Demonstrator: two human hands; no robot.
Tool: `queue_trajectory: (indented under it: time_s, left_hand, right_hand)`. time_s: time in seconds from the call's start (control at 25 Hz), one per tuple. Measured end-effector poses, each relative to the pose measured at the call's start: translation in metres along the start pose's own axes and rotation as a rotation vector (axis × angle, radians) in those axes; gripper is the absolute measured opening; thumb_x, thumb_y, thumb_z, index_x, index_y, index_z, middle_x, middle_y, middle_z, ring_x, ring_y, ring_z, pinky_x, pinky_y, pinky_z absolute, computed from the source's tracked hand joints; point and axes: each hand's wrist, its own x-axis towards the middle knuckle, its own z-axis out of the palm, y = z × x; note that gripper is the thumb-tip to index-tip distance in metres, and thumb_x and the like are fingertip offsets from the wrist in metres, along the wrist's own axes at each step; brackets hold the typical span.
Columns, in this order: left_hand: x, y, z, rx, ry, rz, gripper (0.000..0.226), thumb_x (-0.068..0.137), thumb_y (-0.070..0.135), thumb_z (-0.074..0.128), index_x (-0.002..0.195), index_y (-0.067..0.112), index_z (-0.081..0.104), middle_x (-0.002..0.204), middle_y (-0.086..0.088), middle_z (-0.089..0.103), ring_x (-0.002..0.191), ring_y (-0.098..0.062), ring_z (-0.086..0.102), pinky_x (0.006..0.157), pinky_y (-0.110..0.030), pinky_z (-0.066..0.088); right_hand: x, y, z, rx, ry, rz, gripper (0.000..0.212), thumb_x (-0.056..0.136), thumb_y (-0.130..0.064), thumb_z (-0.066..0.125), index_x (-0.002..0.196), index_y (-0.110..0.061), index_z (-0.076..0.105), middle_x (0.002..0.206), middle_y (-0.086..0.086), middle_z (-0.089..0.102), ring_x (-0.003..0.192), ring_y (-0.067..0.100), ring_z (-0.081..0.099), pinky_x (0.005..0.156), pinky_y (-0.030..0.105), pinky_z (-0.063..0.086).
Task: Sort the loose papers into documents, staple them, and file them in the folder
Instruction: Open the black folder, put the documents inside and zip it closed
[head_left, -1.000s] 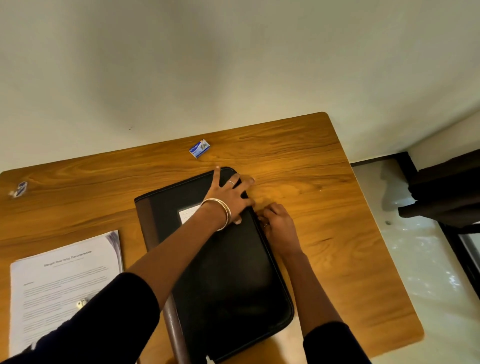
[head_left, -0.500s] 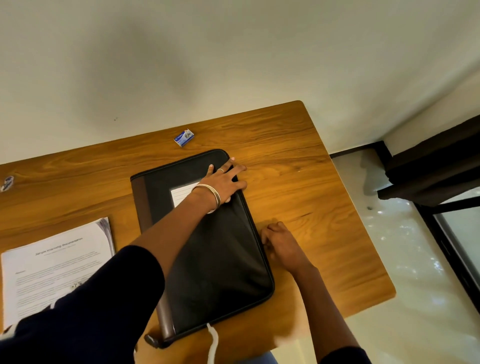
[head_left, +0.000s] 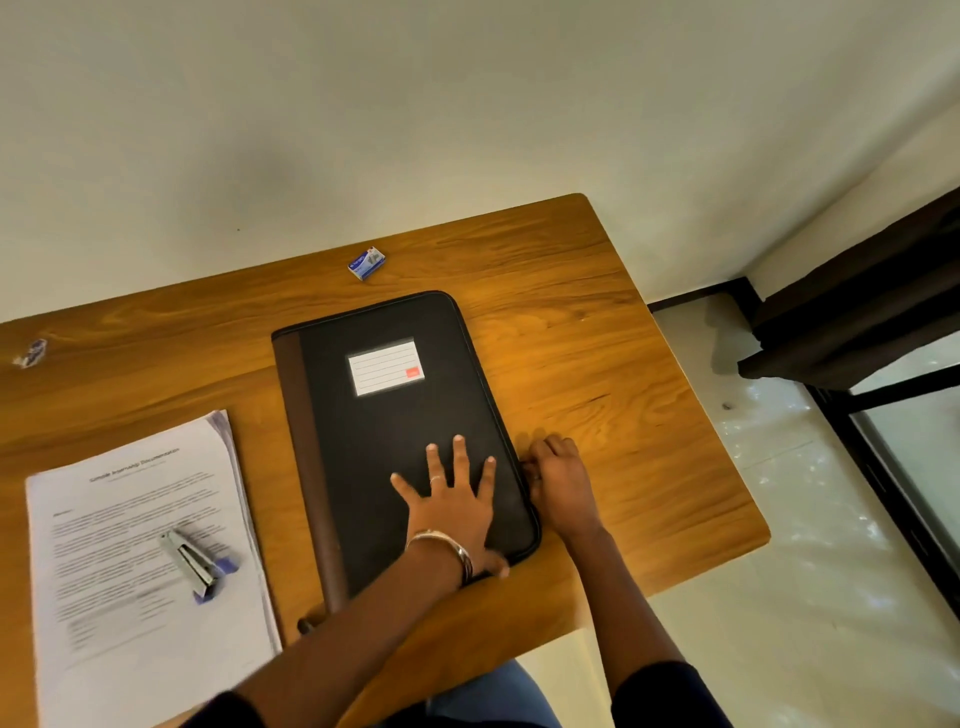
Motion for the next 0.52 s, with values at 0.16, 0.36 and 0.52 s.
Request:
queue_trajectory:
  time_s: [0.16,0.36,0.52]
  left_hand:
    - [-0.019,-0.002,0.031,-0.017,0.005,-0.016,0.111,0.077,0.059,0.061,0.143,0.027,-0.023,0.147,-0.022,-0.033,0.132,-0.055,-0.021,0.098,-0.078,0.009]
    - [-0.020,-0.004,0.031,0.005,-0.024,0.057,0.092,0.084,0.058,0.050,0.147,0.029,-0.011,0.152,-0.021,-0.022,0.134,-0.055,-0.014,0.101,-0.074,0.010]
    - [-0.019,-0.008,0.034,0.017,-0.035,0.082,0.088,0.084,0.060,0.048,0.147,0.032,-0.007,0.154,-0.017,-0.018,0.136,-0.053,-0.013,0.103,-0.072,0.011]
  right_hand:
    - [-0.005,-0.006,-0.001,-0.039,-0.043,0.009,0.022,0.080,0.003,0.057,0.102,-0.003,0.060,0.103,0.016,0.057,0.099,0.032,0.051,0.084,0.038,0.044]
    - [-0.019,-0.001,-0.002,-0.088,-0.094,0.043,0.021,0.085,-0.004,0.052,0.105,-0.007,0.058,0.104,0.011,0.058,0.101,0.030,0.051,0.082,0.038,0.045]
    - [-0.052,0.009,-0.010,0.301,-0.181,0.316,0.018,0.087,-0.016,0.046,0.075,-0.016,0.060,0.073,0.001,0.058,0.065,0.012,0.054,0.063,0.026,0.044]
